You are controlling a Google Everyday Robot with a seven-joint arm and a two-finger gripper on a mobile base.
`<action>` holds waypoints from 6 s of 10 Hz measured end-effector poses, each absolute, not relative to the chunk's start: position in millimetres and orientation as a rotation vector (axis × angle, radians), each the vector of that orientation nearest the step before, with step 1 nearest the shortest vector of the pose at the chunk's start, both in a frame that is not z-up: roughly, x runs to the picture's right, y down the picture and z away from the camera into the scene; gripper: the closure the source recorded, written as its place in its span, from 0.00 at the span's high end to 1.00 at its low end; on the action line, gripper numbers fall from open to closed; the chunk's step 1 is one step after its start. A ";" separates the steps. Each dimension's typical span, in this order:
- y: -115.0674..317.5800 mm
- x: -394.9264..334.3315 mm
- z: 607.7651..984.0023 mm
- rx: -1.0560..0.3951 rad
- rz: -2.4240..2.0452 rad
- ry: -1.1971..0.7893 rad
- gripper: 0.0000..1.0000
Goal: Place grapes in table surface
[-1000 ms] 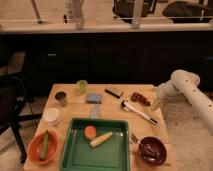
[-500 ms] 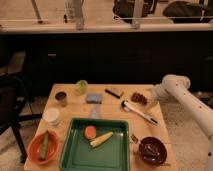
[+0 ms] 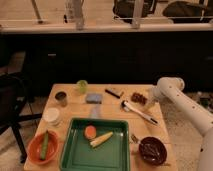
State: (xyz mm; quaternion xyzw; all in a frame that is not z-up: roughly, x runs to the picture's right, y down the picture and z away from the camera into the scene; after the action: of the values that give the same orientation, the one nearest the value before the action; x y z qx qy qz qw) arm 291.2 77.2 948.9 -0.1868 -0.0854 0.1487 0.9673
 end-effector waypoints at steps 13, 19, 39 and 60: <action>87.7 301.4 967.7 -0.465 0.293 -0.187 0.00; 42.1 282.2 905.5 -0.370 0.257 -0.281 0.00; 3.3 116.8 804.7 -0.248 -0.110 -0.521 0.00; 59.9 100.6 875.7 -0.355 -0.071 -0.406 0.04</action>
State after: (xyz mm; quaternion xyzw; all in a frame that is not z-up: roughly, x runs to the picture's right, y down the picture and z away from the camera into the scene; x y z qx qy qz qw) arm 100.6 59.9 875.7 -0.1753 -0.2003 -0.0351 0.9633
